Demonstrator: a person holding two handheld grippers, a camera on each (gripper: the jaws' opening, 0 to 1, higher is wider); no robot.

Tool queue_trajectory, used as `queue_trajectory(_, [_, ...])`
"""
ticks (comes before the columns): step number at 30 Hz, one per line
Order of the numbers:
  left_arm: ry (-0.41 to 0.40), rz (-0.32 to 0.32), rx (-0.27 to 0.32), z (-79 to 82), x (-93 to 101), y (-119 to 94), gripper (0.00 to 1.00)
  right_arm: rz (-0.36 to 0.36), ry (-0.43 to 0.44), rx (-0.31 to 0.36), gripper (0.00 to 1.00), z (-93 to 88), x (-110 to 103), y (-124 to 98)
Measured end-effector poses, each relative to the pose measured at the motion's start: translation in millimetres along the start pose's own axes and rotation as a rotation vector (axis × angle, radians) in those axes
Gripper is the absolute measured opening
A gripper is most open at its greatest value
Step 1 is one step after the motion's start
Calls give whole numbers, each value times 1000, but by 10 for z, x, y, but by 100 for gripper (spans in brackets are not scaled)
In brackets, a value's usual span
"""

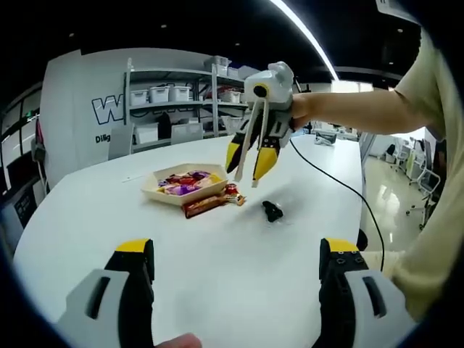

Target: Place the target food into the container with the food tongs after gripping and lifting it, then release it inside without dropping or visibly crushing the food.

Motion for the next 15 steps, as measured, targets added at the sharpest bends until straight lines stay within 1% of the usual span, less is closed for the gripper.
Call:
queue_trajectory(2, [0, 0, -1, -1, 0, 0, 92, 26, -7, 2, 22, -3, -35, 3])
queue_trajectory(8, [0, -3, -4, -11, 5, 10, 92, 81, -63, 4, 22, -24, -133, 15])
queue_trajectory(10, [-1, -3, -4, -10, 6, 14, 92, 88, -84, -5, 22, -38, -158, 24])
queue_trajectory(11, [-1, -4, -5, -10, 4, 17, 92, 102, -95, -3, 22, -44, -179, 27])
queue_trajectory(15, [-1, -5, -7, -12, 5, 23, 92, 124, -114, -16, 22, -64, -237, 36])
Point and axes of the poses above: the point that each gripper's makers call its tool centre point, and the gripper's own axes: y roughly forward along the fingers, x roughly to its right, z roughly out of its top, the point moved 8 cm from there along -y, roughly backward along the fingers, and after that the axes turned 3 degrees about y, right-handed, at the moved point
